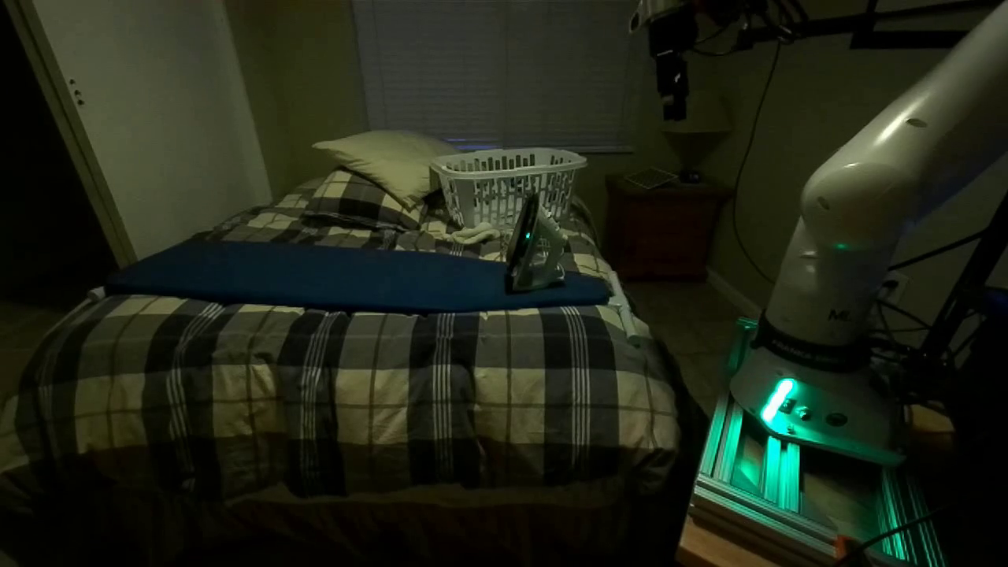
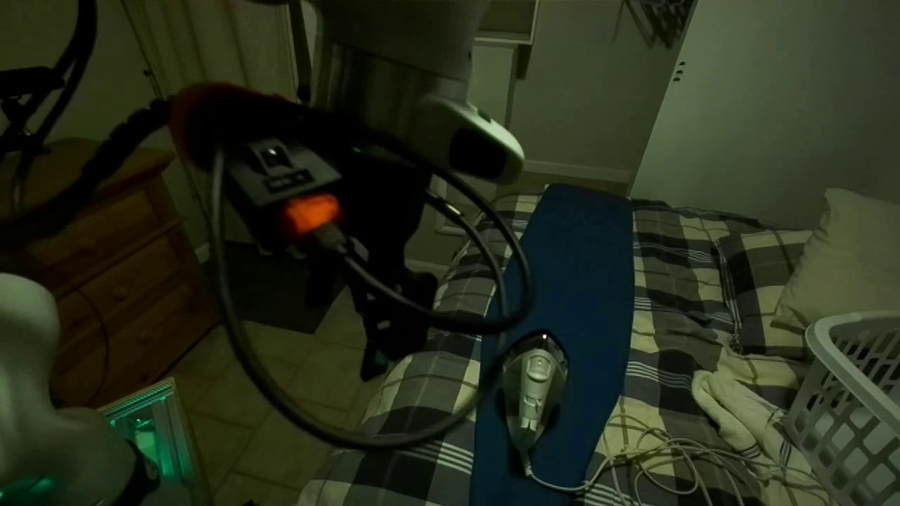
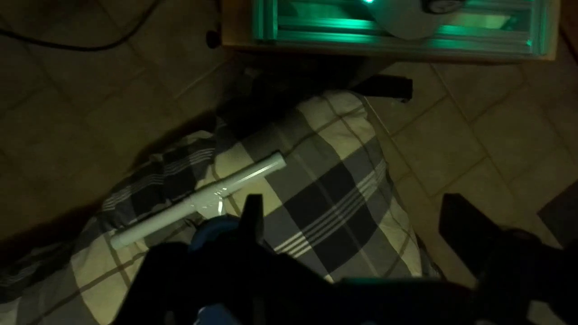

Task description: Iron the blue cloth

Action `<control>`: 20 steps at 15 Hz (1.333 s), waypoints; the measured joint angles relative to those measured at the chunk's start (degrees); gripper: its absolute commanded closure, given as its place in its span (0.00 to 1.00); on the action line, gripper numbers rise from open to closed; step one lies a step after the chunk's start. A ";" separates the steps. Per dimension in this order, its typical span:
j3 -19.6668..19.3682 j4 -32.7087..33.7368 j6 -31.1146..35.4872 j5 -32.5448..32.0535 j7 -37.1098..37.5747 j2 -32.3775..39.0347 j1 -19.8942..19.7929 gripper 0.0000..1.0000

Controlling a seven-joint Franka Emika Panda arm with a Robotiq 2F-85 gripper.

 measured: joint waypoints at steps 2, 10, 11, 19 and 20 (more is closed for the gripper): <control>-1.58 -0.09 3.93 -5.27 -5.41 2.84 -0.12 0.00; -4.79 -5.63 33.31 -5.83 -20.67 10.98 -0.14 0.00; -5.14 -6.71 36.25 -3.27 -22.13 11.68 -0.14 0.00; -4.54 -8.62 41.19 3.06 -25.92 14.16 -1.31 0.00; -4.53 -8.68 41.87 3.06 -25.97 14.39 -1.52 0.00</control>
